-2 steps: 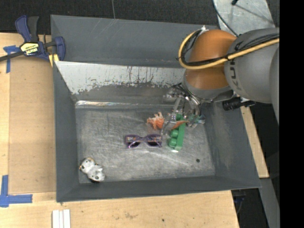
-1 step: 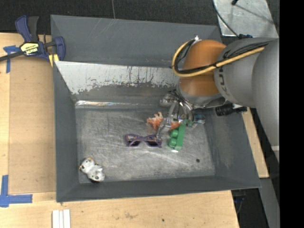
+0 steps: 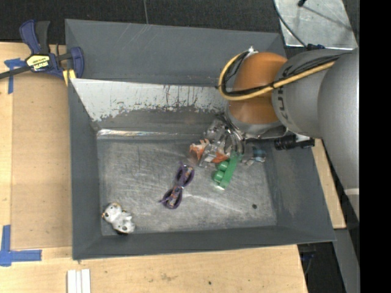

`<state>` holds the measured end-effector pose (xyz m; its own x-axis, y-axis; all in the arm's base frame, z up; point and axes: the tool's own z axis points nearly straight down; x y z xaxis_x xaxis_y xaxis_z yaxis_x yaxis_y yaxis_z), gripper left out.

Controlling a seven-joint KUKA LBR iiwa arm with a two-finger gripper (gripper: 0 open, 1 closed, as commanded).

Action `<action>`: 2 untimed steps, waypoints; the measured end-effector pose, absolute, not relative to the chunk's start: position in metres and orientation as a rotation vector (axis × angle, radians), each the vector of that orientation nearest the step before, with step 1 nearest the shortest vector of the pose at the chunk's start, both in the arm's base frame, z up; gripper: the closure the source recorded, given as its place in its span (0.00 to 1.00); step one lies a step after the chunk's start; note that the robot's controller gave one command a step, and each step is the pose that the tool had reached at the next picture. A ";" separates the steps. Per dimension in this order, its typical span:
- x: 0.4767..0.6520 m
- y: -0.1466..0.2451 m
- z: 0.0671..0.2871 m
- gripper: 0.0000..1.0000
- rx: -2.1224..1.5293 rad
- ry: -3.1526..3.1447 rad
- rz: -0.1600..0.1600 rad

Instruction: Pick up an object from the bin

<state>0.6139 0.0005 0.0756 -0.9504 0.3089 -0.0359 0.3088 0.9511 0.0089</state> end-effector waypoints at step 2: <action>0.612 0.002 0.080 1.00 0.498 3.080 0.005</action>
Offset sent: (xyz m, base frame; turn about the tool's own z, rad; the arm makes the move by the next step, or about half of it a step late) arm 0.0001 0.0002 0.0167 -0.0002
